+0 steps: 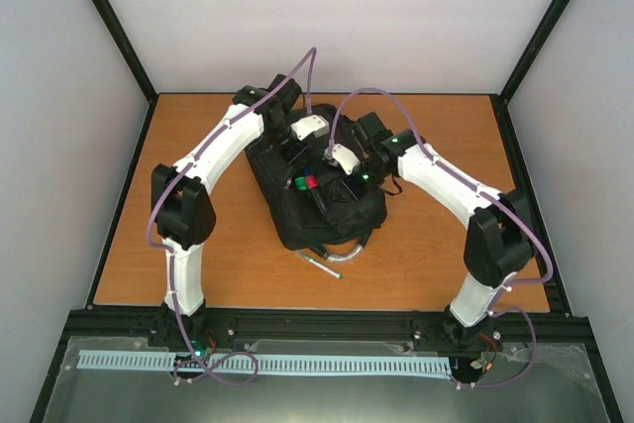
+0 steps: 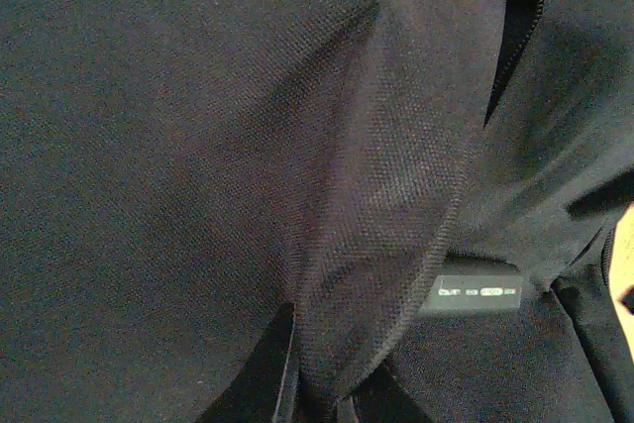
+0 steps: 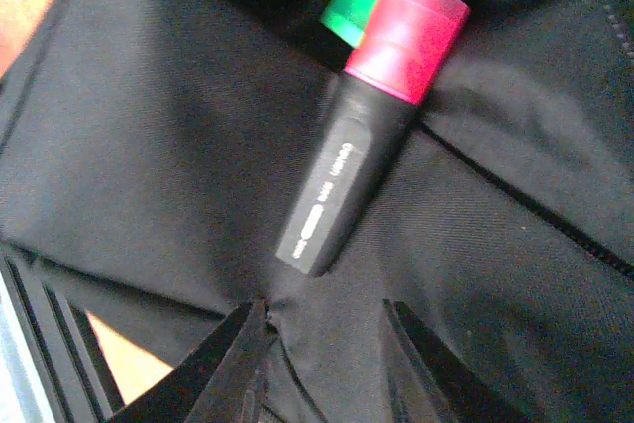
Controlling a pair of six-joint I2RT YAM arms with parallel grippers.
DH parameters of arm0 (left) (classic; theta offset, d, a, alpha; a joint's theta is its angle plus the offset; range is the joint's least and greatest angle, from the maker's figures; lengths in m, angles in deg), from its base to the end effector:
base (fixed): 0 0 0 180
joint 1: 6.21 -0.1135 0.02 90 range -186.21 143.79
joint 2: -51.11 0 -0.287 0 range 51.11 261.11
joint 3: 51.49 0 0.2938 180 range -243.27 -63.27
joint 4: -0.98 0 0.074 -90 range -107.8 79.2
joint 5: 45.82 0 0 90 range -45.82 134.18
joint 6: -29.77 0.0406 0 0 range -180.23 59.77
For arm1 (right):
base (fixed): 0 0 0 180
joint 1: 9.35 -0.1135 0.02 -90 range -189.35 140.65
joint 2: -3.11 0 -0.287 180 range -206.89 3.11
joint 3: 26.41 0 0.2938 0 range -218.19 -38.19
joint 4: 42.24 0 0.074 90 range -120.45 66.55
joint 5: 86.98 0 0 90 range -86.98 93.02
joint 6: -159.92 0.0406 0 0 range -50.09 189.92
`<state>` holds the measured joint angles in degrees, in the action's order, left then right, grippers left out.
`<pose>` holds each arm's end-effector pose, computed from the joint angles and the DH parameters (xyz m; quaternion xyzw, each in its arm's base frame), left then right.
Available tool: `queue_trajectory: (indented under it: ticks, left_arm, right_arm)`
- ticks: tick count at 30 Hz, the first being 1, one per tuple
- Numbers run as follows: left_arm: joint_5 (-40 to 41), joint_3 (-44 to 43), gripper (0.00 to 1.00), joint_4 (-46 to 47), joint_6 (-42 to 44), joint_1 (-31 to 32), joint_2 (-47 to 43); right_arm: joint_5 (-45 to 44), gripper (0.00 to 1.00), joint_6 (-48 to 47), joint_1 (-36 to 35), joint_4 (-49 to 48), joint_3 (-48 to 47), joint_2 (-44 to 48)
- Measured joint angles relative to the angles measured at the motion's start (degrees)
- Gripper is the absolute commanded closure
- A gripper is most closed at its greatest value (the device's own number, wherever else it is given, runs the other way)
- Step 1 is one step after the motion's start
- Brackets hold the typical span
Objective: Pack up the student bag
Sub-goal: Place the stationery in the student bag.
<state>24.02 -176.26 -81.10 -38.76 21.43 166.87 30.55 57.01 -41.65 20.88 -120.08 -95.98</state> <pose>0.4077 -0.2293 0.3107 0.4281 0.8751 -0.1807 0.1354 0.3264 0.2286 0.2668 -0.4077 0.8640 0.2609 0.1389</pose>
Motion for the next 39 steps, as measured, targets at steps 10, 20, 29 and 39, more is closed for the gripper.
queue_trajectory:
  ticks: [10, 20, 29, 39]
  left_arm:
    - [0.22, 0.63, 0.95, 0.02, 0.50, 0.04, -0.04]
    - [0.26, 0.66, 0.96, 0.02, 0.85, 0.04, -0.11]
    - [0.57, 0.72, 0.96, 0.02, 1.16, 0.07, -0.33]
    - [0.79, 1.31, 0.96, 0.15, 1.51, 0.09, -0.79]
  right_arm:
    - [1.57, 0.83, -27.10, -0.94, -4.59, 11.91, 14.27]
    - [-0.11, 0.97, -42.47, -5.73, -13.66, 18.29, 11.28]
    - [-0.13, 0.97, -44.63, -5.73, -15.78, 17.75, 4.57]
    - [-5.88, 0.97, -43.10, -5.73, -22.69, 13.27, 0.68]
